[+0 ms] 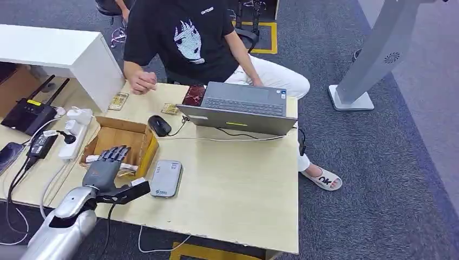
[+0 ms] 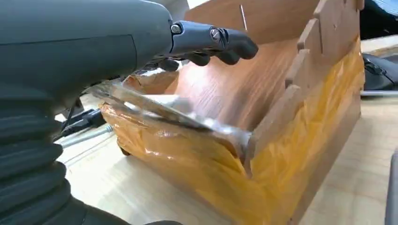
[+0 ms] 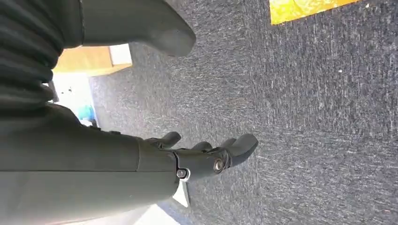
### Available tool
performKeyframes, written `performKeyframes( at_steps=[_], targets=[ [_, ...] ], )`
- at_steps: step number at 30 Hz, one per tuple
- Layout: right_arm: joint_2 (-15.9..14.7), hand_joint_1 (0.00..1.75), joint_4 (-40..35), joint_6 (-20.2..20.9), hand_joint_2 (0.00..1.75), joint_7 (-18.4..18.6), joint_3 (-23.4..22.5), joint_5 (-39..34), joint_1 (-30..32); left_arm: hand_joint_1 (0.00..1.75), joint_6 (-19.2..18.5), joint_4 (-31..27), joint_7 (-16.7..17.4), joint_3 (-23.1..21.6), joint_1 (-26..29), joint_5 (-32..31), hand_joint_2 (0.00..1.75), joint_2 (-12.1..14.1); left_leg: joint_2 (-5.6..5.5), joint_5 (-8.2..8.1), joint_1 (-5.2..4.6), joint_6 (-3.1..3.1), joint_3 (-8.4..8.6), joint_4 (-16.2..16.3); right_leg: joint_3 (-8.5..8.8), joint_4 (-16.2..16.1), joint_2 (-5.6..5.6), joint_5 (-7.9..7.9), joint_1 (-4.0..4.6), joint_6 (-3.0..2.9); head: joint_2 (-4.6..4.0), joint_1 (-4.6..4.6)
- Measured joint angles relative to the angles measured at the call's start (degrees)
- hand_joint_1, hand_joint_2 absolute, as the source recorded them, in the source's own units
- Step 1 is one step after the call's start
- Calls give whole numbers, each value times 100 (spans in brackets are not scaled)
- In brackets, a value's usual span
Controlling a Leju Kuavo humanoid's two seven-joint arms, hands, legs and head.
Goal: Pass the card to the sensor for recognition and then transmit it.
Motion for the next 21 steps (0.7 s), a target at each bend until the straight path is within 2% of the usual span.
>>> performKeyframes(
  at_steps=[6, 21],
  targets=[
    [0, 0, 0, 0, 175, -15, -68, 18, 0, 0, -6, -134, 0, -52, 42, 116, 175, 74, 0, 1, 0, -1, -1, 0, -1, 1, 0, 0, 0, 0, 0, 0],
    [0, 0, 0, 0, 175, -31, -313, 177, -2, 0, -15, -995, -17, -65, 62, 374, 175, 273, 0, 1, 0, -2, -1, 0, -1, 0, 0, 0, 0, 0, -2, 0]
  ],
)
